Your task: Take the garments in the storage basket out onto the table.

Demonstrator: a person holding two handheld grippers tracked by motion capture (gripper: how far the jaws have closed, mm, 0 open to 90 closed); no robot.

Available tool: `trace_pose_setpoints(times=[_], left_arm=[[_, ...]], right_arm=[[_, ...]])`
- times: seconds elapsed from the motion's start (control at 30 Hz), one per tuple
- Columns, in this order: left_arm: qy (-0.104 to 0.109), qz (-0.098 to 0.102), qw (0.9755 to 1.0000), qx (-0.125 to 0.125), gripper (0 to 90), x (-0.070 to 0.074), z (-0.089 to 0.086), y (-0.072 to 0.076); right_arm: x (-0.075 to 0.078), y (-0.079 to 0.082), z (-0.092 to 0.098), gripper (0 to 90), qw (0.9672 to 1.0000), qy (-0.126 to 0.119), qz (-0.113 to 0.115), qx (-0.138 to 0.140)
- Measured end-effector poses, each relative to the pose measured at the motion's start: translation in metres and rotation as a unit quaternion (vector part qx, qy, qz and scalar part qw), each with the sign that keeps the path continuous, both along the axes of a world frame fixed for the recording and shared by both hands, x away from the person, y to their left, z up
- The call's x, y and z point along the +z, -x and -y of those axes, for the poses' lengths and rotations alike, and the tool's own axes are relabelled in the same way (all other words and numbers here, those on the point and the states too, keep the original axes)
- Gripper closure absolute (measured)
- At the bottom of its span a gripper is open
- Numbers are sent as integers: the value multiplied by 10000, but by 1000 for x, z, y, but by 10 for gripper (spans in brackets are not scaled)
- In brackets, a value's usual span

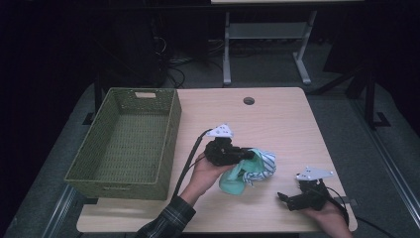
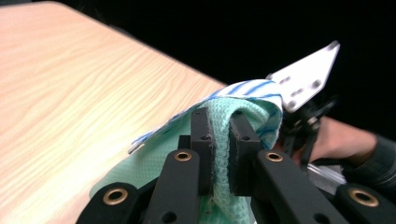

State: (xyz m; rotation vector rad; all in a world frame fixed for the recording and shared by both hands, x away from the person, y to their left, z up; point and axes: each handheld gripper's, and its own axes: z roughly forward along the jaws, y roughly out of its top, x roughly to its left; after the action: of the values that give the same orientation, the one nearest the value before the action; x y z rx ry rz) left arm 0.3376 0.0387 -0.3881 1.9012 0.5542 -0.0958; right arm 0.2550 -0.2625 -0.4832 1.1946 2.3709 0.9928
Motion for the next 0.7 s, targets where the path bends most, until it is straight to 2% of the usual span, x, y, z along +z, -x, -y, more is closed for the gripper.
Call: trace_pose_setpoints(times=[0.2, 0.37, 0.5, 0.57, 0.7], left_arm=[[-233, -119, 9996, 75, 824, -21, -5, -8], [-374, -307, 9986, 201, 823, -38, -12, -14], [-552, -475, 9968, 342, 823, -53, -20, -20], [-601, -506, 9961, 405, 823, -57, -22, -22], [-864, -542, 9934, 516, 822, -67, -26, -25]], right_arm=[[0, 0, 0, 0, 10000, 6, -3, 1], [0, 0, 0, 0, 10000, 6, -3, 1], [0, 0, 0, 0, 10000, 5, -3, 0], [0, 0, 0, 0, 10000, 5, -3, 1], [0, 0, 0, 0, 10000, 5, -4, 0]])
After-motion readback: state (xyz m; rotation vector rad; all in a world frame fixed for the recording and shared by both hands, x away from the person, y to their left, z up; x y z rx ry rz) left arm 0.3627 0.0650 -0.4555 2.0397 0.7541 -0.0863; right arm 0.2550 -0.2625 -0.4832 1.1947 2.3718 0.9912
